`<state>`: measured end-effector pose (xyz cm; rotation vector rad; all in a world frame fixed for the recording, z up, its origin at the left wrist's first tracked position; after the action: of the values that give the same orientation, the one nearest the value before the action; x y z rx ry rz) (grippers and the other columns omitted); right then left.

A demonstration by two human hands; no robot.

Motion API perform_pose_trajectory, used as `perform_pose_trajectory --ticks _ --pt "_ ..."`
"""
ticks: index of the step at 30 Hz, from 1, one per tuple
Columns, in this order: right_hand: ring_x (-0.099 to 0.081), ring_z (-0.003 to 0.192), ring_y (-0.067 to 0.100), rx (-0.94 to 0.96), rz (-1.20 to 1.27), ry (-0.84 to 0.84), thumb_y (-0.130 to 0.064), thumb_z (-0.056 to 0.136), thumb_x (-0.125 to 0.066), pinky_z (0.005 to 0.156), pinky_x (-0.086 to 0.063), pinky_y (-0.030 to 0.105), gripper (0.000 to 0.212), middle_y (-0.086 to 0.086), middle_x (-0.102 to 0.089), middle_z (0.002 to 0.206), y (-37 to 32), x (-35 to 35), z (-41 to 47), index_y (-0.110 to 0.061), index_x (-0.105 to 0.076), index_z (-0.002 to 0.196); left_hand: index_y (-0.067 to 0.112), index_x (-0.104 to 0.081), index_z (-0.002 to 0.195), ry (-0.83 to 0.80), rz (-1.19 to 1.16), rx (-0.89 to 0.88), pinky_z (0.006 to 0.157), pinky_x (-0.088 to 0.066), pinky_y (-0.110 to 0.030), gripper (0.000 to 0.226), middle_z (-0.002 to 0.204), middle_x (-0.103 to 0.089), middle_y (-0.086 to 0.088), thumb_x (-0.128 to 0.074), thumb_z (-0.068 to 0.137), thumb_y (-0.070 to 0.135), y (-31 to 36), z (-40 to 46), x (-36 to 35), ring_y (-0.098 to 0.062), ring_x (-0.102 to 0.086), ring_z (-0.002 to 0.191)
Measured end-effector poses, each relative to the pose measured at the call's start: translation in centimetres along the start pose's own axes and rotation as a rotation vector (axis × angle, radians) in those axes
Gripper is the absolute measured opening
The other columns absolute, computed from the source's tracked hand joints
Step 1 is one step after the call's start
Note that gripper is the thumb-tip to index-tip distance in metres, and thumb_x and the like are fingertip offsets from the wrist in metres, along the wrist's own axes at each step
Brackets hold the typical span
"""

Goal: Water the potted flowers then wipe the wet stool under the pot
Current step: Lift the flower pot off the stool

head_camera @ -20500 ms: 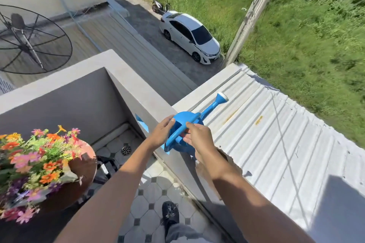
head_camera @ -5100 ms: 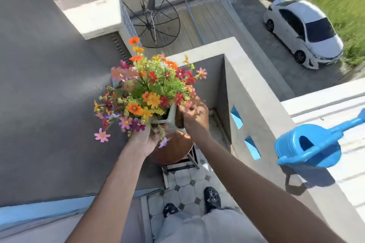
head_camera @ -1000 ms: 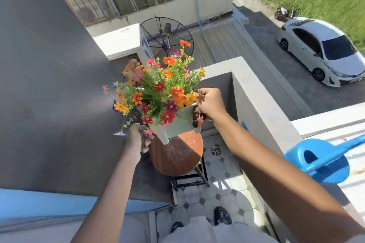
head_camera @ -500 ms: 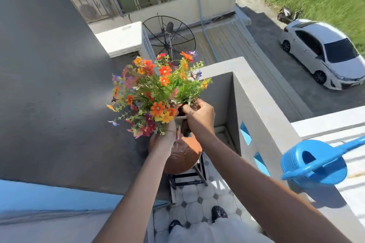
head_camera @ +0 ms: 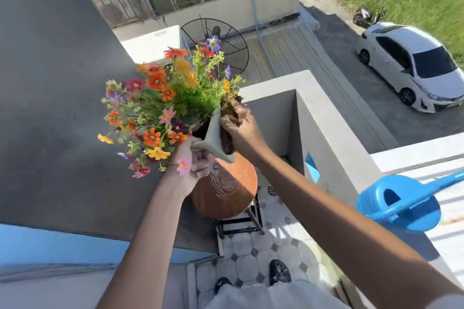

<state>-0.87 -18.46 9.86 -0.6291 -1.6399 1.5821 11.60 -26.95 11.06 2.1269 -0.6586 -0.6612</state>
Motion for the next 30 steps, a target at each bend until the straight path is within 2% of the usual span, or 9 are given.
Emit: perform_pose_trajectory --ticks 4,7,10,13,16,20,24,28,30 --pt "-0.056 0.099 -0.003 0.067 -0.105 0.085 0.009 0.095 -0.050 0.087 -0.045 0.015 0.042 0.006 -0.051 0.115 0.6 1.0 2.8 0.008 -0.045 0.137 0.009 -0.050 0.070 -0.057 -0.100 0.035 0.037 -0.013 -0.019 0.031 0.053 -0.051 -0.008 -0.038 0.096 0.022 0.3 -0.6 0.0 -0.006 -0.024 0.028" --pt "-0.056 0.116 0.027 0.073 -0.093 0.114 0.000 0.087 -0.054 0.098 -0.043 0.030 0.043 0.017 -0.057 0.122 0.6 -0.1 2.0 -0.003 -0.057 0.130 0.008 -0.049 0.072 -0.043 -0.137 0.046 0.031 -0.017 -0.015 0.029 0.053 -0.050 -0.007 -0.038 0.097 0.020 0.9 -0.5 0.2 -0.005 -0.025 0.028" --pt "-0.059 0.115 0.023 -0.031 -0.032 0.112 -0.014 0.081 -0.056 0.103 -0.047 0.040 0.045 0.009 -0.064 0.123 1.1 -1.1 -1.2 -0.014 -0.062 0.125 0.012 -0.047 0.075 -0.027 -0.191 0.056 0.028 -0.021 -0.015 0.024 0.053 -0.051 -0.007 -0.039 0.096 0.021 1.3 -0.1 0.9 -0.006 -0.029 0.030" --pt "-0.059 0.103 0.016 0.001 -0.009 0.081 -0.016 0.084 -0.058 0.100 -0.049 0.040 0.042 0.005 -0.065 0.118 1.4 -2.2 -4.0 -0.011 -0.063 0.125 0.011 -0.047 0.078 -0.010 -0.136 0.046 0.028 -0.021 -0.015 0.022 0.052 -0.052 -0.006 -0.039 0.095 0.022 1.3 0.3 1.4 -0.007 -0.031 0.030" --pt "-0.062 0.112 0.016 0.069 0.085 0.107 -0.016 0.088 -0.062 0.101 -0.048 0.035 0.039 0.006 -0.067 0.122 0.1 -2.9 -4.1 -0.008 -0.064 0.126 0.011 -0.049 0.079 0.026 -0.015 0.025 0.031 -0.017 -0.016 0.021 0.048 -0.049 -0.001 -0.041 0.095 0.022 1.0 0.4 1.1 -0.006 -0.030 0.029" --pt "-0.061 0.111 0.017 0.142 0.113 0.150 -0.013 0.091 -0.063 0.099 -0.046 0.028 0.032 0.005 -0.067 0.118 -2.0 -1.9 -1.5 -0.006 -0.066 0.123 0.012 -0.046 0.077 -0.030 -0.036 0.029 0.035 -0.018 -0.019 0.021 0.051 -0.047 -0.003 -0.039 0.095 0.021 0.9 0.2 1.1 -0.008 -0.033 0.036" --pt "-0.059 0.092 0.018 0.169 0.025 0.245 -0.019 0.093 -0.052 0.077 -0.042 0.026 0.028 0.011 -0.063 0.100 -1.9 0.0 2.5 0.000 -0.066 0.108 0.010 -0.049 0.082 -0.095 -0.085 0.037 0.035 -0.024 -0.018 0.020 0.055 -0.048 -0.005 -0.040 0.096 0.021 0.8 -0.2 1.1 -0.009 -0.034 0.040" --pt "-0.055 0.097 0.010 0.120 -0.052 0.274 -0.007 0.094 -0.058 0.084 -0.045 0.021 0.029 0.010 -0.060 0.109 0.9 0.6 2.2 -0.001 -0.065 0.121 0.011 -0.048 0.081 -0.090 -0.132 0.041 0.034 -0.024 -0.016 0.020 0.054 -0.047 -0.004 -0.041 0.096 0.022 1.4 -0.3 1.3 -0.008 -0.034 0.040" --pt "-0.052 0.099 0.004 0.114 -0.095 0.182 -0.005 0.094 -0.059 0.088 -0.040 0.007 0.033 0.009 -0.061 0.116 1.9 0.5 0.6 -0.005 -0.064 0.126 0.012 -0.046 0.081 -0.067 -0.148 0.036 0.033 -0.025 -0.017 0.018 0.053 -0.047 -0.004 -0.042 0.095 0.022 1.7 0.1 1.6 -0.009 -0.034 0.039"
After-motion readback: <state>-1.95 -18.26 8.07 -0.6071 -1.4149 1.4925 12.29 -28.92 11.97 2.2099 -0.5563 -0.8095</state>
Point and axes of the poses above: each hand's wrist, its own z-axis towards the middle knuckle, its own x-axis out of the back of the hand, y = z × x, the point moved 2 cm from there along z, towards the middle knuckle
